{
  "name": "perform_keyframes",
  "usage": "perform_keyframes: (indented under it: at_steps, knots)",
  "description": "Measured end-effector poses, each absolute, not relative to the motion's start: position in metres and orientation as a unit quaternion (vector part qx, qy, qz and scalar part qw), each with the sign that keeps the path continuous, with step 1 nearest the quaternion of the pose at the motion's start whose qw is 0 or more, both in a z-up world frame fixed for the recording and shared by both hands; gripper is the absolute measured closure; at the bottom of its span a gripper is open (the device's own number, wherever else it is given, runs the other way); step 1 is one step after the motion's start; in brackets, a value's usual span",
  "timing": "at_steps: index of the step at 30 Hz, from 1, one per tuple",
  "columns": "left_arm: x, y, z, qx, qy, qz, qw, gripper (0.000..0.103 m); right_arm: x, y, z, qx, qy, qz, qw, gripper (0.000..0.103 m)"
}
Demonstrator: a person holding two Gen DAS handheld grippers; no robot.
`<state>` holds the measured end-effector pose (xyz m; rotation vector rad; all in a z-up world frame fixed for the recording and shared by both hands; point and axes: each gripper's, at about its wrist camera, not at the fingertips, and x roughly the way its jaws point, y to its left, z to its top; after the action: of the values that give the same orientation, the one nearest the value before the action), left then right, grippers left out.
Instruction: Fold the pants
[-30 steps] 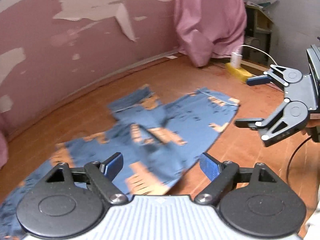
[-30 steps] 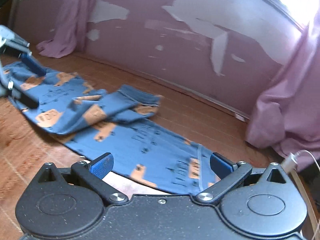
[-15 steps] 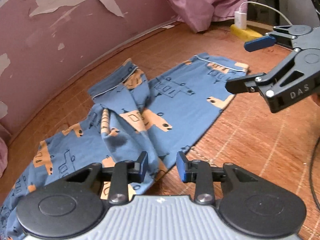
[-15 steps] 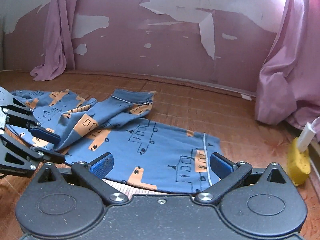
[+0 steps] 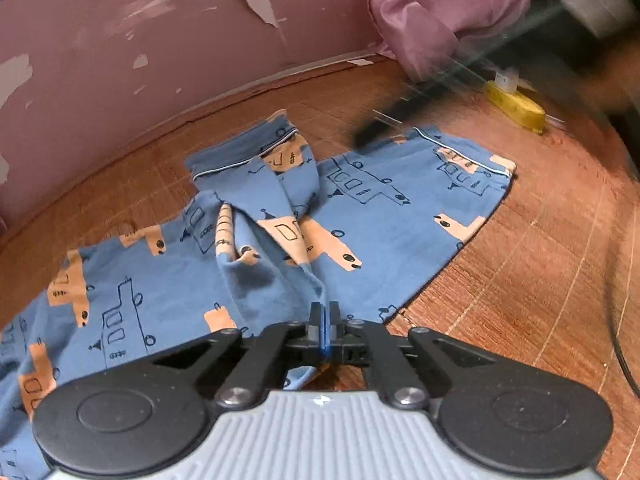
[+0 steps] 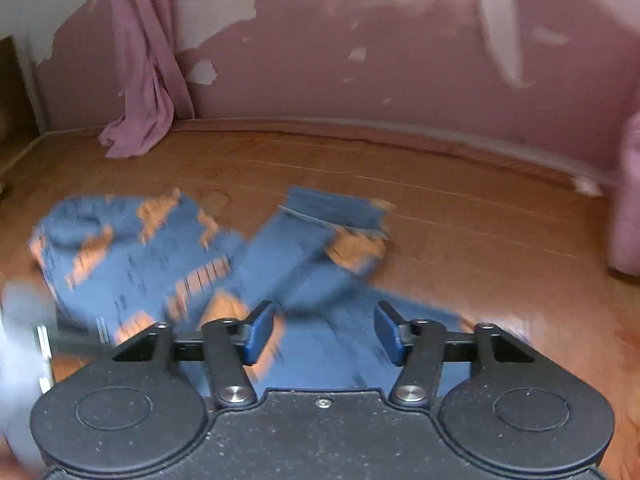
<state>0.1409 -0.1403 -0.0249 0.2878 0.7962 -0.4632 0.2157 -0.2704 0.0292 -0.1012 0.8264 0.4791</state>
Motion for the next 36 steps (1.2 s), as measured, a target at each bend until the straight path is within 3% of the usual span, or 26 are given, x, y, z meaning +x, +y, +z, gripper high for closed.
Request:
perform_keyframes:
  at_steps: [5, 10, 19, 20, 22, 23, 24, 28, 36]
  knots:
    - [0.148, -0.133, -0.028, 0.112, 0.39, -0.229, 0.885, 0.103, 0.311, -0.192, 0.033, -0.049, 0.506, 0.23, 0.83, 0.048]
    - [0.148, -0.134, -0.03, 0.109, 0.386, -0.242, 0.883, 0.103, 0.355, -0.141, 0.011, -0.083, 0.581, 0.168, 0.792, 0.048]
    - [0.151, -0.133, -0.032, 0.108, 0.383, -0.247, 0.884, 0.103, 0.351, -0.092, -0.007, -0.203, 0.57, 0.133, 0.785, 0.045]
    - [0.151, -0.134, -0.032, 0.108, 0.383, -0.247, 0.884, 0.103, 0.349, -0.087, -0.011, -0.228, 0.564, 0.126, 0.783, 0.047]
    - [0.151, -0.134, -0.033, 0.108, 0.382, -0.246, 0.884, 0.103, 0.347, -0.085, -0.014, -0.256, 0.553, 0.12, 0.784, 0.067]
    - [0.151, -0.134, -0.032, 0.108, 0.382, -0.246, 0.884, 0.103, 0.346, -0.087, -0.014, -0.26, 0.549, 0.119, 0.786, 0.091]
    - [0.15, -0.133, -0.032, 0.107, 0.382, -0.246, 0.885, 0.103, 0.345, -0.09, -0.012, -0.256, 0.545, 0.119, 0.79, 0.101]
    - [0.148, -0.132, -0.029, 0.11, 0.374, -0.24, 0.889, 0.103, 0.345, -0.118, 0.012, -0.196, 0.516, 0.121, 0.825, 0.103]
    - [0.14, -0.135, -0.014, 0.139, 0.328, -0.246, 0.901, 0.103, 0.283, -0.258, 0.075, 0.042, 0.395, 0.105, 0.912, 0.103]
